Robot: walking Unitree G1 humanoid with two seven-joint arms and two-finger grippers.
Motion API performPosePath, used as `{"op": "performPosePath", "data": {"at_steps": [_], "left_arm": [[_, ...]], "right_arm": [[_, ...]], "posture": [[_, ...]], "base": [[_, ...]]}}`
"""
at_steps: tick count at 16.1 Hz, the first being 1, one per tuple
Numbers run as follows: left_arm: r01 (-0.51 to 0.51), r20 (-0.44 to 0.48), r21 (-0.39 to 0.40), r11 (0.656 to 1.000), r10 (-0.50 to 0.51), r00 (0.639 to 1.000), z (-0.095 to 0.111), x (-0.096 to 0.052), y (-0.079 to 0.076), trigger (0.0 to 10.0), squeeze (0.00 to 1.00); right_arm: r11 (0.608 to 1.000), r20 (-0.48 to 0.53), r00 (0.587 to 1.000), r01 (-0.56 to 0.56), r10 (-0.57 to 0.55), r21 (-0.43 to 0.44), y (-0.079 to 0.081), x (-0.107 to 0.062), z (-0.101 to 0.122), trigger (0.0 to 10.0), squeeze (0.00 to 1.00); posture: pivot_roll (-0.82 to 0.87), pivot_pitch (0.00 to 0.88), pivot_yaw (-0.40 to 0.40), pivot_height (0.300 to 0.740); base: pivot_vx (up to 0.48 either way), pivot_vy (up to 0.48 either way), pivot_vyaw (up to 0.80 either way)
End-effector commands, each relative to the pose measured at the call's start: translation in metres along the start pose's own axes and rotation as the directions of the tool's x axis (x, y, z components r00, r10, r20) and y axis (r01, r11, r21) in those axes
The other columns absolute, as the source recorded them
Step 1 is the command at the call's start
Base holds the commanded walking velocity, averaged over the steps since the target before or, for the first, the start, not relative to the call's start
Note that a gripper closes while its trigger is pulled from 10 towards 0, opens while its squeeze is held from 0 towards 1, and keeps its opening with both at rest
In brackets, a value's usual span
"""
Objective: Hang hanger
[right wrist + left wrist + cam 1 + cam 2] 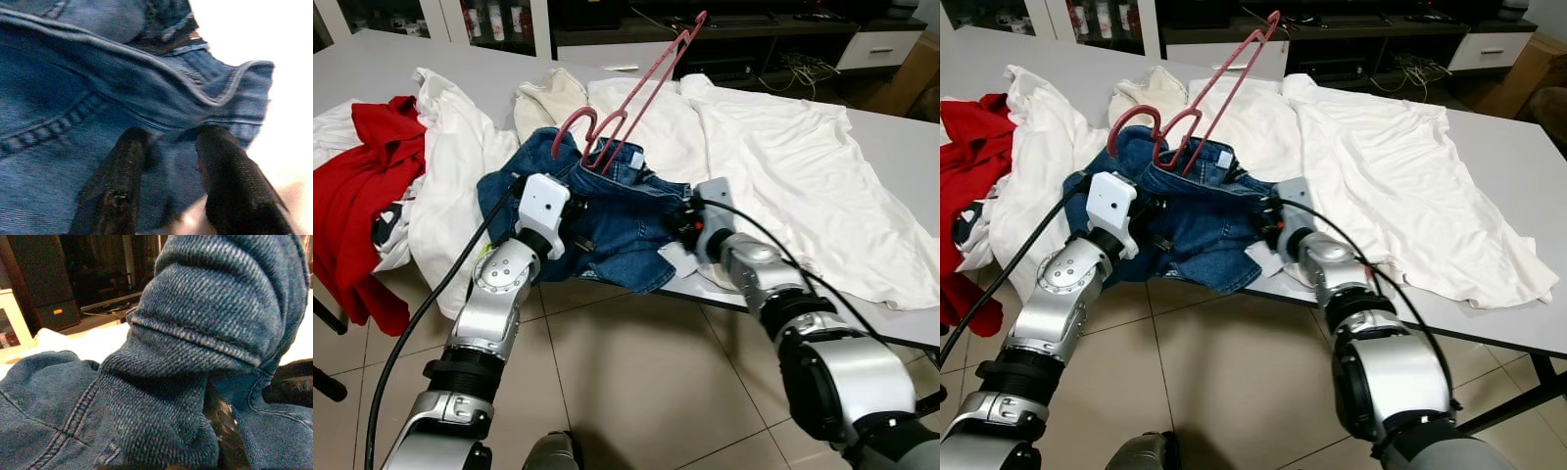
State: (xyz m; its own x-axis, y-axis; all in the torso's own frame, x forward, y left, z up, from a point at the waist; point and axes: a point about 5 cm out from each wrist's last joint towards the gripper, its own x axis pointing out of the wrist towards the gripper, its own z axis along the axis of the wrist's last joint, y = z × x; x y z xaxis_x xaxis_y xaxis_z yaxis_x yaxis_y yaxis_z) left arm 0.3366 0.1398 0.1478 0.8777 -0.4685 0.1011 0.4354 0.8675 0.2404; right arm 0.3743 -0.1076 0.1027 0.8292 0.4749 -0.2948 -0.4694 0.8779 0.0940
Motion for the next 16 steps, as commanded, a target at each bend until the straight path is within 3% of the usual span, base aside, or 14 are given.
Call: {"op": "performPosePath", "data": {"at_steps": [1, 6, 10, 16], "left_arm": [[0.015, 0.018, 0.003, 1.000, -0.015, 1.000, 0.005, 0.002, -0.003, 10.0, 0.00], [0.010, 0.017, 0.004, 1.000, -0.011, 1.000, 0.005, 0.002, -0.002, 10.0, 0.00], [0.013, 0.021, 0.004, 1.000, -0.013, 1.000, 0.006, 0.003, -0.002, 10.0, 0.00], [0.017, 0.022, 0.005, 1.000, -0.017, 1.000, 0.006, 0.006, -0.002, 10.0, 0.00]], "right_arm": [[1.000, 0.015, 1.000, -0.005, 0.005, 0.002, 0.000, 0.000, 0.003, 0.0, 0.00], [0.997, 0.120, 0.993, 0.012, -0.021, 0.076, -0.004, 0.000, 0.021, 0.0, 0.00], [0.968, 0.308, 0.943, 0.048, -0.125, 0.245, -0.026, -0.009, 0.054, 0.0, 0.00], [0.948, 0.349, 0.921, 0.056, -0.171, 0.315, -0.040, -0.017, 0.059, 0.0, 0.00]], "posture": [[0.15, 0.033, -0.068, 0.740], [0.15, 0.031, -0.069, 0.740], [0.15, 0.030, -0.068, 0.740], [0.14, 0.024, -0.062, 0.740]], "base": [[0.000, 0.000, 0.00], [0.000, 0.000, 0.00], [0.000, 0.000, 0.00], [0.000, 0.000, 0.00]]}}
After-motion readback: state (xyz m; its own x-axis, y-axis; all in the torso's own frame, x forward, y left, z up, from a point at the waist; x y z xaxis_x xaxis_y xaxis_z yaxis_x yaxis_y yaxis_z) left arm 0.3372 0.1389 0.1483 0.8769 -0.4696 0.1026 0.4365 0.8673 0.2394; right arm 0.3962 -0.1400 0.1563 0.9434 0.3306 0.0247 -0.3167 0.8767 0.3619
